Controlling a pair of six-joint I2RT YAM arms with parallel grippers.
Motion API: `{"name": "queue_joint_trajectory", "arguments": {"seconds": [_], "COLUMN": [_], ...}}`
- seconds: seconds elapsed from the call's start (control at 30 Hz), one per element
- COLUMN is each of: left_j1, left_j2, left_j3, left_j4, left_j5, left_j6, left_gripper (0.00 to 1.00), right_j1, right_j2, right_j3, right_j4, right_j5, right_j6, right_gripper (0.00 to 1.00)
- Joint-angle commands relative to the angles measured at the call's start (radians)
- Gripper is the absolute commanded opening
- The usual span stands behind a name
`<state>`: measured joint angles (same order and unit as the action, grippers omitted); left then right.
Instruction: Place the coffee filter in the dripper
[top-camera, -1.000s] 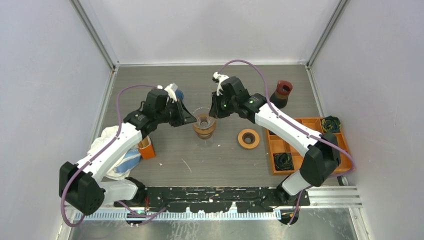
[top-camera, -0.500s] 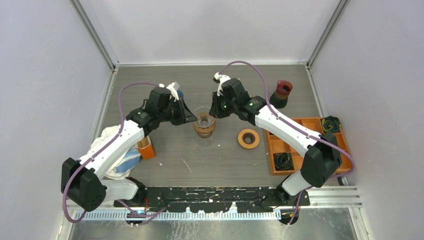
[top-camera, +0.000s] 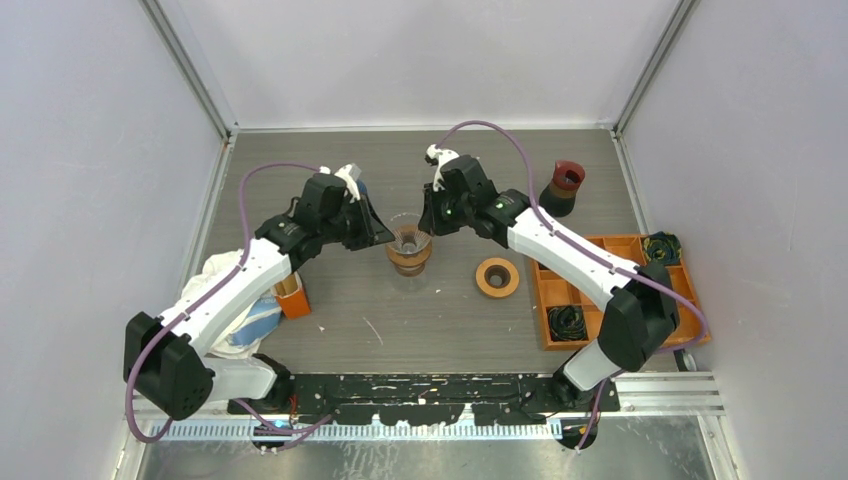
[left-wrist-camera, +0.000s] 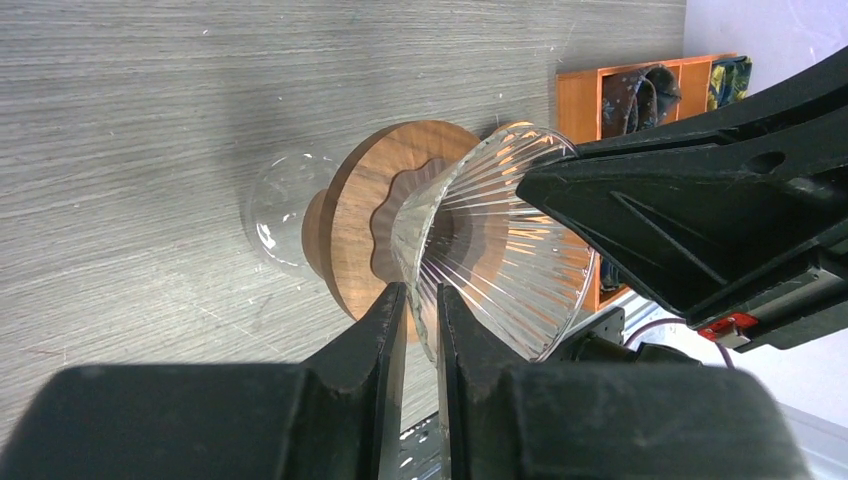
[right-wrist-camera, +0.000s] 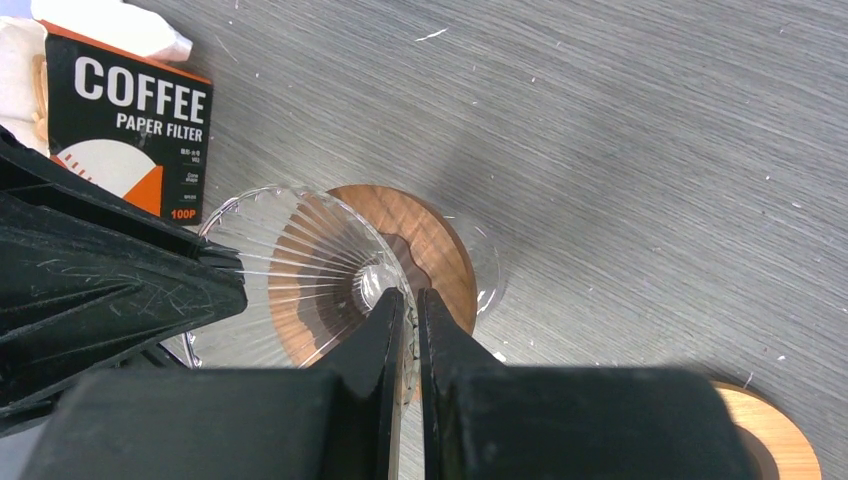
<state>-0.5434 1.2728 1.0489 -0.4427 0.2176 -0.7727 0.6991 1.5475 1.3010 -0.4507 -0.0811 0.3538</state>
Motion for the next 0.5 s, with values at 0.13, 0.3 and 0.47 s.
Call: {"name": "queue_joint_trajectory", "arguments": {"seconds": [0.13,0.3,0.47], "left_j1": [-0.035,-0.033,-0.032], "left_j2": [0.02,0.016,0.005], "left_j3": [0.023,0.052,0.067], "left_j4": [-0.101,-0.106,-0.09], "left_j5": [-0.041,-0.056,-0.057], "left_j6": [0.053,0.057,0.058], "left_gripper": [0.21,0.35,0.5], "right_j1": [0.028,0.026,0.018], "right_j2": [0.057,0.051,0.043], "right_j3": [0.044,0.1,0.155], "right_j4": [-0.197,-0.206,-0.206], "right_j5": [0.054,0.072,0.072], "right_j6": [-0.059,-0.063,-0.067], "right_gripper": [0.05,0.16,0.29]}}
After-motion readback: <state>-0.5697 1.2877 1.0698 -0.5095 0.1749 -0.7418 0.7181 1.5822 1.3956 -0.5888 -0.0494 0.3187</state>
